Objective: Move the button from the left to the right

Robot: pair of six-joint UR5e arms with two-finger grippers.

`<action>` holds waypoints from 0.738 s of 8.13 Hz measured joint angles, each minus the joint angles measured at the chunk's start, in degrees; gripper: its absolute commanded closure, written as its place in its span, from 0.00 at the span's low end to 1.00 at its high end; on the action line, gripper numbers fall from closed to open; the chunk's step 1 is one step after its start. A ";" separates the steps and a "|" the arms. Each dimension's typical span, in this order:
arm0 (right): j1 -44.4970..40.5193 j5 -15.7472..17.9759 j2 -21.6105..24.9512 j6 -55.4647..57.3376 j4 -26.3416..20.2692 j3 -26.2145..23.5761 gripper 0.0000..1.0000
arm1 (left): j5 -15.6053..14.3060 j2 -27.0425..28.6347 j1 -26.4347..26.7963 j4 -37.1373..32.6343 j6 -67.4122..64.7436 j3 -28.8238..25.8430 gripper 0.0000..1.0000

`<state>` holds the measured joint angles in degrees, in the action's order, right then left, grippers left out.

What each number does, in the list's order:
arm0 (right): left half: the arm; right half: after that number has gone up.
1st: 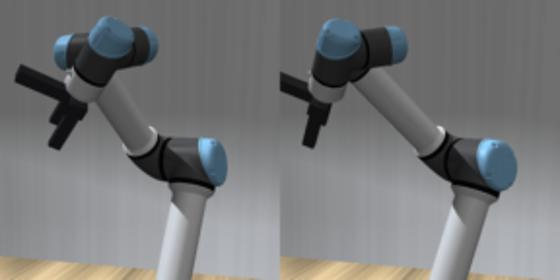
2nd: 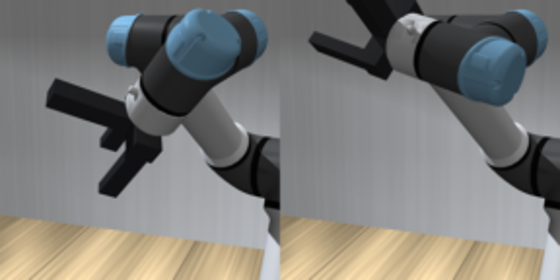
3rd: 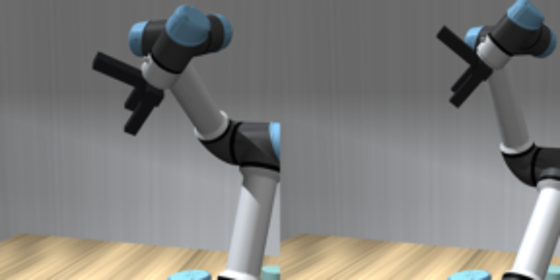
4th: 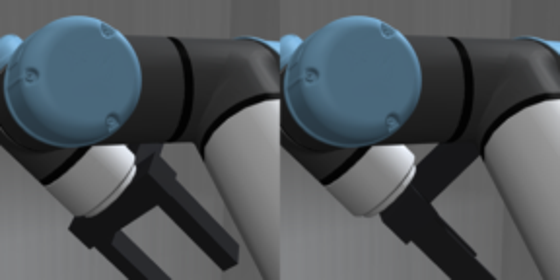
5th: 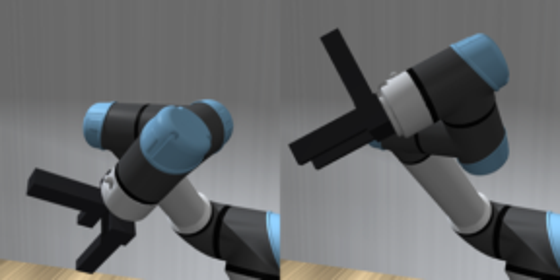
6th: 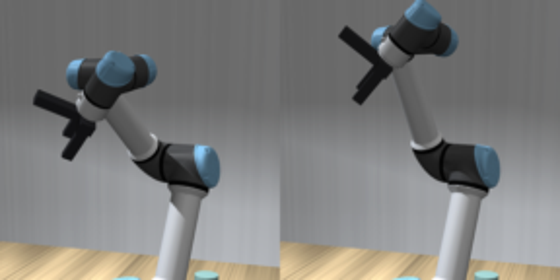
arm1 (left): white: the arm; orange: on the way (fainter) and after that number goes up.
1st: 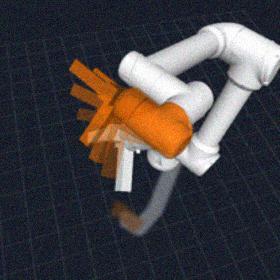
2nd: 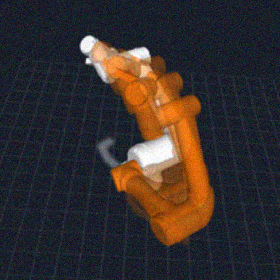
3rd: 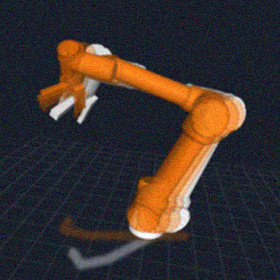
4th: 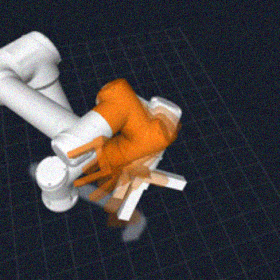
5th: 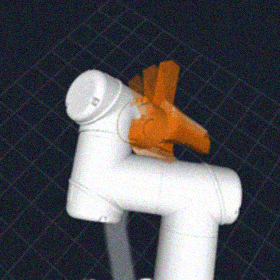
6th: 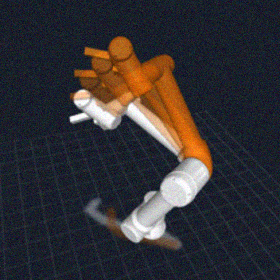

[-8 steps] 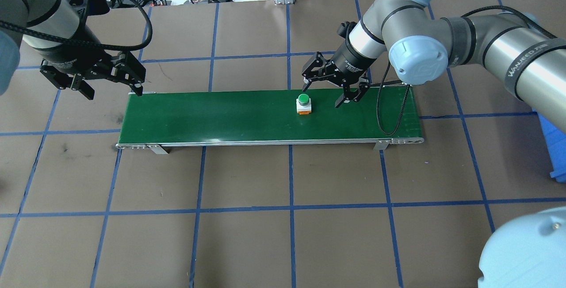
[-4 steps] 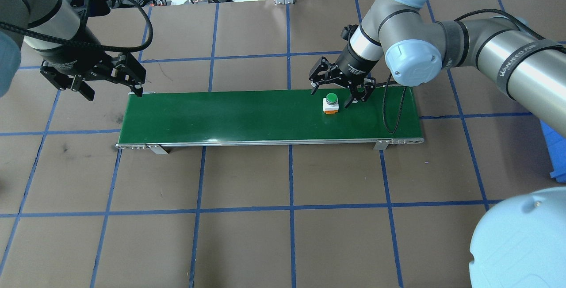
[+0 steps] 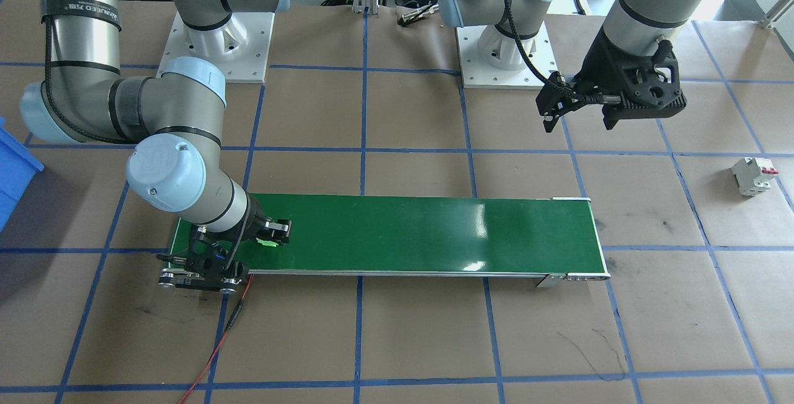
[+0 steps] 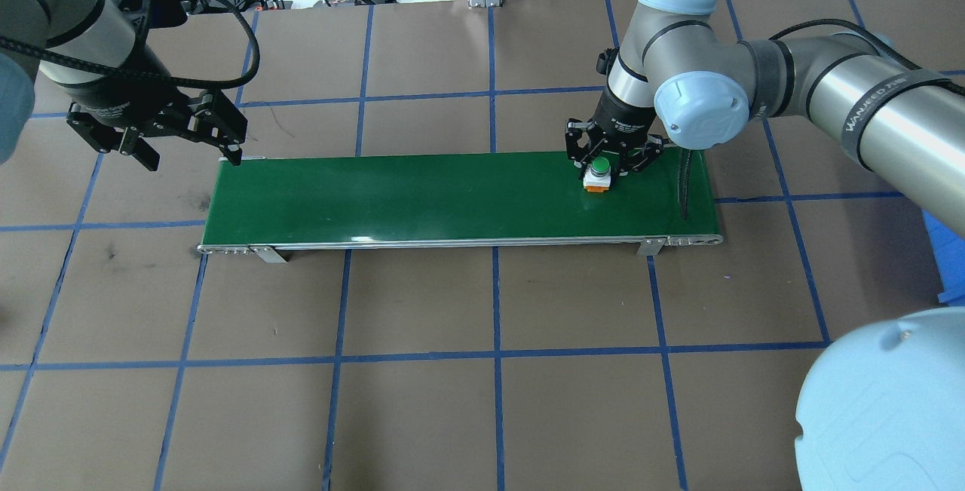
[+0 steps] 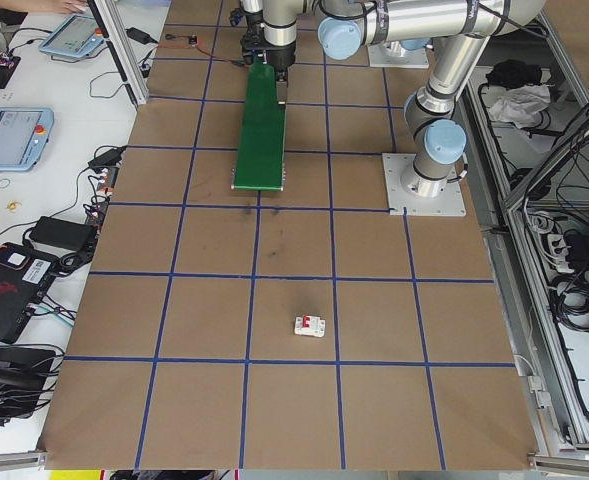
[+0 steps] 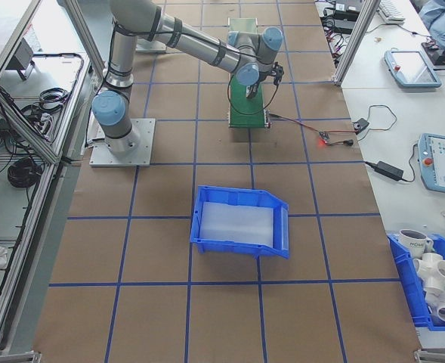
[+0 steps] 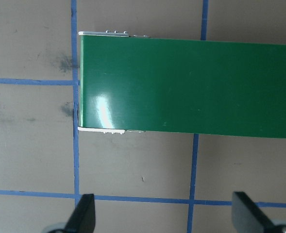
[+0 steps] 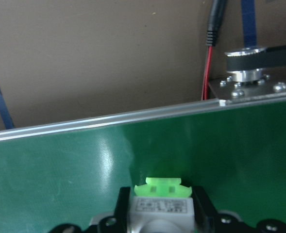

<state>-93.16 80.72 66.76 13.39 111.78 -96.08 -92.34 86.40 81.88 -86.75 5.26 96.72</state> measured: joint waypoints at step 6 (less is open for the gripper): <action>4.50 9.76 6.10 -7.31 -10.12 9.26 1.00 | -0.23 0.00 -0.49 -0.08 0.17 0.13 0.00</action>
<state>-88.67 90.47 72.86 6.08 101.66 -86.82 -92.58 86.39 81.39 -86.83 5.43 96.84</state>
